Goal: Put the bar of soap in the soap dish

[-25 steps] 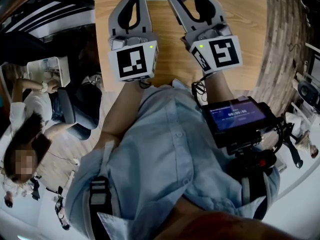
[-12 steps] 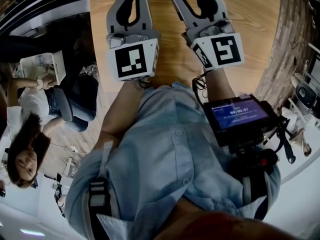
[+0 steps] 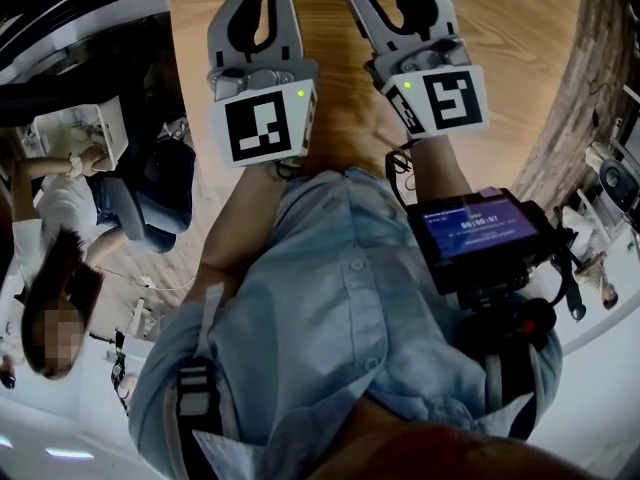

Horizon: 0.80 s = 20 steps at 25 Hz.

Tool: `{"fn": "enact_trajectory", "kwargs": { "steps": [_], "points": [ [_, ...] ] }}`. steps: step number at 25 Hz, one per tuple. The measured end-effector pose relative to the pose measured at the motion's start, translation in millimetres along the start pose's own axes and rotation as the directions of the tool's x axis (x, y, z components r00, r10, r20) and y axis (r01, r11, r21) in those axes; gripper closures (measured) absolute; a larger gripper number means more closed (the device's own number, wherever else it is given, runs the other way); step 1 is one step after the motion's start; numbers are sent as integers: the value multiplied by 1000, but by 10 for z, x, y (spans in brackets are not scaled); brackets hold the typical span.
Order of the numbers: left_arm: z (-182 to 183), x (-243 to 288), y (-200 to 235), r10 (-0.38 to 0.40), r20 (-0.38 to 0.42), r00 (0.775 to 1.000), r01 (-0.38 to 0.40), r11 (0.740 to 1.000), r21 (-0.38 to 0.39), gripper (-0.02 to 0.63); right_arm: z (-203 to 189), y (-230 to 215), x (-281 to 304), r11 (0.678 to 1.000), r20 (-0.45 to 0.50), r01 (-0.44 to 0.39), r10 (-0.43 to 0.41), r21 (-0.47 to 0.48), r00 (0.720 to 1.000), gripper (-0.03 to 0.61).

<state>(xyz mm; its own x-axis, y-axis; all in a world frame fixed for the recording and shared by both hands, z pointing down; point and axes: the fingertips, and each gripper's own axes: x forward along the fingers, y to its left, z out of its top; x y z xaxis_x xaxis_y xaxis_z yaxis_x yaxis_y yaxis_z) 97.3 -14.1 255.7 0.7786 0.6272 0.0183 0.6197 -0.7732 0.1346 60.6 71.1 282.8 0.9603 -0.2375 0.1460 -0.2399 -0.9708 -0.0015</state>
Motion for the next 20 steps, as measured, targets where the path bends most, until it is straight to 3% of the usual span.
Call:
{"fn": "enact_trajectory", "kwargs": {
  "steps": [9, 20],
  "points": [
    [55, 56, 85, 7, 46, 999, -8, 999, 36, 604, -99, -5, -21, 1000, -40, 1, -1, -17, 999, 394],
    [162, 73, 109, 17, 79, 997, -18, 1000, 23, 604, -178, 4, -29, 999, -70, -3, 0, -35, 998, 394]
  ]
}}
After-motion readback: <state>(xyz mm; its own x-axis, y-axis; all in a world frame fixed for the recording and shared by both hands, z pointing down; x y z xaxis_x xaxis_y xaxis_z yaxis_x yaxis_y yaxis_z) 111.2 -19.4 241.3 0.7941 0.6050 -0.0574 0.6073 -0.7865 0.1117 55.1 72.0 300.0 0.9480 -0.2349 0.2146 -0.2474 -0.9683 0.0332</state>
